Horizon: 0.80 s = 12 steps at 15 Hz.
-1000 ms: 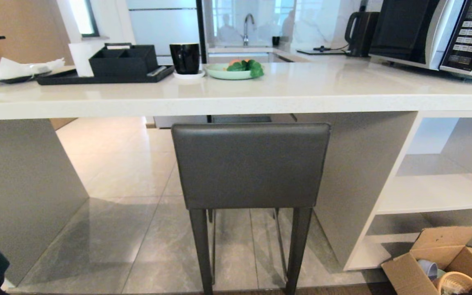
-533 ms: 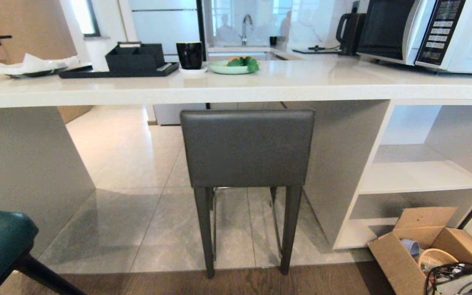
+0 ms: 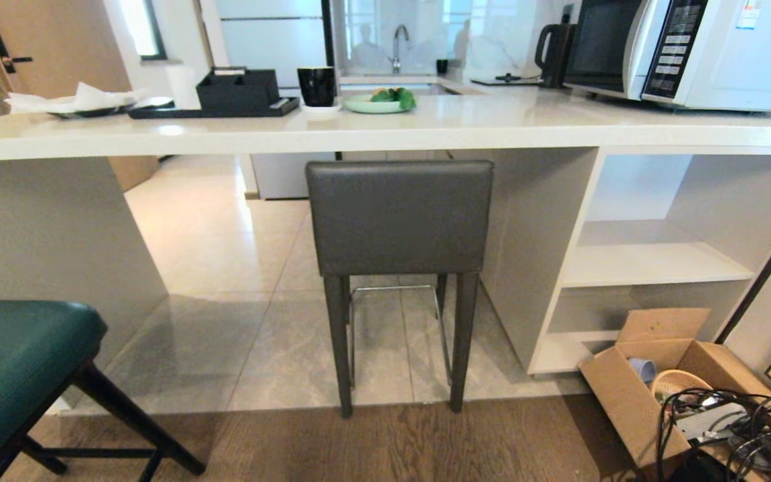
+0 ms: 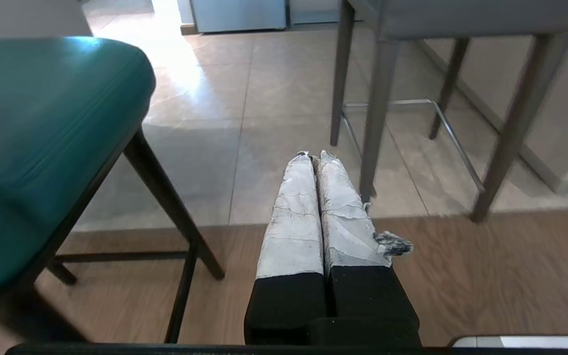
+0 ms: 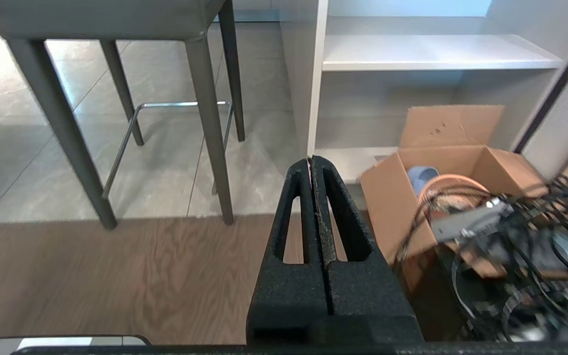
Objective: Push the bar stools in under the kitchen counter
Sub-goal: Push the blue chair back under the dining table
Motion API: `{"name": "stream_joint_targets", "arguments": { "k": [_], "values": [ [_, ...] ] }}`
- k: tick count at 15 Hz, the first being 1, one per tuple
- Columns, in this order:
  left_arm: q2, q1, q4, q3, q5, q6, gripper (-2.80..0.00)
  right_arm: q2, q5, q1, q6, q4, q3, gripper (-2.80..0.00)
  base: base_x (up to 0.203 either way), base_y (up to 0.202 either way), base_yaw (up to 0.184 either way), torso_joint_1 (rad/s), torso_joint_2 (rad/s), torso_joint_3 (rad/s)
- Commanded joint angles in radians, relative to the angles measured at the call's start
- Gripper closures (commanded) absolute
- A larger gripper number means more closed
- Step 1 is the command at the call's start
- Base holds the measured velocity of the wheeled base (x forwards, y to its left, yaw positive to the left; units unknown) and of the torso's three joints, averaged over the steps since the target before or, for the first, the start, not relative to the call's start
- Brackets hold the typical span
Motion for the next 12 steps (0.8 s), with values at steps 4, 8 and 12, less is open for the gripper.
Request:
{"name": "stream_joint_targets", "arguments": {
  "k": [4,8,12],
  "values": [
    [0.002,0.000,0.000,0.000,0.000,-0.001,0.00,0.000,0.000,0.000,-0.001,0.000,0.002,0.00,-0.198,0.000,-0.002,0.002,0.00,0.001],
    [0.002,0.000,0.000,0.000,0.000,-0.001,0.00,0.000,0.000,0.000,0.001,0.000,0.002,0.00,-0.199,0.000,-0.002,0.002,0.00,0.002],
    [0.002,0.000,0.000,0.000,0.000,-0.001,0.00,0.000,0.000,0.000,0.002,0.000,0.002,0.00,-0.116,0.000,-0.004,0.000,0.00,0.004]
  ]
}}
